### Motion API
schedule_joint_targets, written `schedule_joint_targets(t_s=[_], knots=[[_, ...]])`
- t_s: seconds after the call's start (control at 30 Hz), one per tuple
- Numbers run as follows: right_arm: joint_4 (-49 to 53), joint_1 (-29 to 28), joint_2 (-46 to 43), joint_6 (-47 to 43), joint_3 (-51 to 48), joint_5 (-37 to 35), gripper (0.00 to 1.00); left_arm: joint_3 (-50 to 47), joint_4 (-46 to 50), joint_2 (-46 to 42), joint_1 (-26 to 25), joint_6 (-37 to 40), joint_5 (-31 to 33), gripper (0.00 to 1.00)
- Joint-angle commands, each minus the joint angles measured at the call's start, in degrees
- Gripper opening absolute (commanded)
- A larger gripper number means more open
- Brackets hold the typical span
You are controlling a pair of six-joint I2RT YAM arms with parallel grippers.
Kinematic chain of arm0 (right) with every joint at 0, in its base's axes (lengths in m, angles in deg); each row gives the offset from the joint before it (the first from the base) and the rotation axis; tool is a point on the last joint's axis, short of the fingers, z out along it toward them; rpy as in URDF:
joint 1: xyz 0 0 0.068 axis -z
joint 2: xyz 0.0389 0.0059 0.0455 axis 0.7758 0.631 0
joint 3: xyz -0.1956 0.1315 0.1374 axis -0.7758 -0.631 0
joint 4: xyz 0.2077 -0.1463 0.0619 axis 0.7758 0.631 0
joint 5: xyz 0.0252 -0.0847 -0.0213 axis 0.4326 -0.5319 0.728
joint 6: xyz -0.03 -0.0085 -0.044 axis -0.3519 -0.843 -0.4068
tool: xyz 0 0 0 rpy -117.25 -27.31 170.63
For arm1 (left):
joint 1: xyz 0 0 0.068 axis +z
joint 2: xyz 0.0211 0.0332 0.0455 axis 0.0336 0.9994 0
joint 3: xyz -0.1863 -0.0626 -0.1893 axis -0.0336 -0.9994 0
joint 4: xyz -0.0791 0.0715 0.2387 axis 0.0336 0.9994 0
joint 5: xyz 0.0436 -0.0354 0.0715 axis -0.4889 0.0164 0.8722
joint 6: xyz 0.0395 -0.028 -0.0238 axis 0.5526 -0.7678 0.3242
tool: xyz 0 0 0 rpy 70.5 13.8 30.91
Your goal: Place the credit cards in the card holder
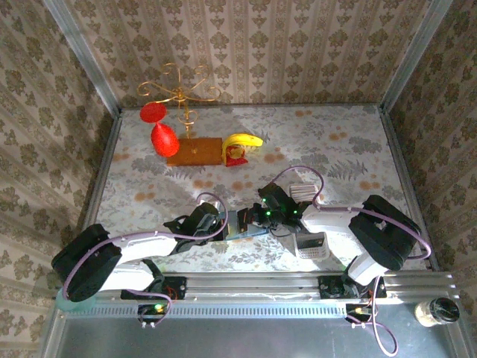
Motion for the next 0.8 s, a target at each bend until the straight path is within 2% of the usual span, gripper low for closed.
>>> schedule_joint_targets(t_s=[0.0,0.17,0.4,0.47,0.63,0.77], knots=[[2.7,0.0,1.2,-0.3,-0.9,2.2,0.0,-1.4,5.7,0.0,-0.4,-0.7,0.8,0.13],[2.6,-0.1,2.6,-1.2,-1.1,3.3,0.0,-0.7,7.3,-2.0,-0.4,-0.7,1.1,0.27],[2.5,0.0,4.6,-2.1,-1.4,4.6,0.0,0.3,10.7,-5.4,-0.4,-0.5,2.3,0.35],[2.5,-0.1,5.3,-2.3,-1.2,4.8,0.0,-0.1,10.9,-6.9,-0.2,-0.7,2.7,0.41],[2.0,-0.1,6.5,-2.2,-1.4,4.6,0.0,-1.0,12.8,-10.7,0.6,-0.8,4.1,0.44],[1.5,-0.1,7.4,-2.2,-1.3,5.2,0.0,-1.8,14.4,-12.9,0.9,-1.5,5.2,0.41]])
